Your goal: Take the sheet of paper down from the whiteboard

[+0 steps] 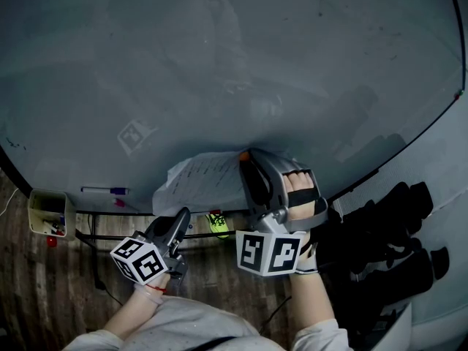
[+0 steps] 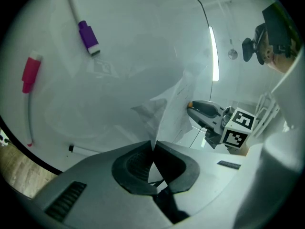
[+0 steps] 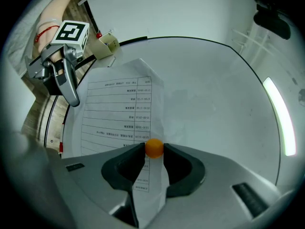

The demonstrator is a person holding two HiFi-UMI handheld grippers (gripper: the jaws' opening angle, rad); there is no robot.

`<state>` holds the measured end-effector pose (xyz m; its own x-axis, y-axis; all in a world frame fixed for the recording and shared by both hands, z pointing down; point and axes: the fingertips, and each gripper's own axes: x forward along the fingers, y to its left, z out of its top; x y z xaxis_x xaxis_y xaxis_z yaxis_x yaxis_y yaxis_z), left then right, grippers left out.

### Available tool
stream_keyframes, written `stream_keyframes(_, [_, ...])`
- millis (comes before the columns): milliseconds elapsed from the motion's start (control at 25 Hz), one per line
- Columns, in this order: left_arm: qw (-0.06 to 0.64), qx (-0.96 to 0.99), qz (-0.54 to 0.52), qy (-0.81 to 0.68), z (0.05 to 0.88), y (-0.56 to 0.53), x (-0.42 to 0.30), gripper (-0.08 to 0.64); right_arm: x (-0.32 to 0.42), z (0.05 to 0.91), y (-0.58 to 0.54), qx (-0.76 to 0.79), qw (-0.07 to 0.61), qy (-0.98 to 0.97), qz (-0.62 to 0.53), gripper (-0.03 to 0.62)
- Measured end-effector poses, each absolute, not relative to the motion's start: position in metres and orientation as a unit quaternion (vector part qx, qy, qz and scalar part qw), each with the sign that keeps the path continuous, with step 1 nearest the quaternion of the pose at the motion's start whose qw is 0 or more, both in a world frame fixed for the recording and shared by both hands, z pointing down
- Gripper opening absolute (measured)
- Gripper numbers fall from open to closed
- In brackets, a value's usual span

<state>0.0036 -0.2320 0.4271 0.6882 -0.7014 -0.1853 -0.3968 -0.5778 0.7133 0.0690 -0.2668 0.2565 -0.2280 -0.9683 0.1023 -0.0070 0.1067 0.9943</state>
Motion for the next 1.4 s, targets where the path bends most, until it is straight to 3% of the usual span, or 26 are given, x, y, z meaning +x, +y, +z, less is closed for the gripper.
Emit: stream_keyframes(1400, [0.393, 0.831, -0.242, -0.311, 0.458, -0.223, 0.005, 0.014, 0.073, 0.264, -0.270, 0.415, 0.466, -0.586, -0.517, 0.132])
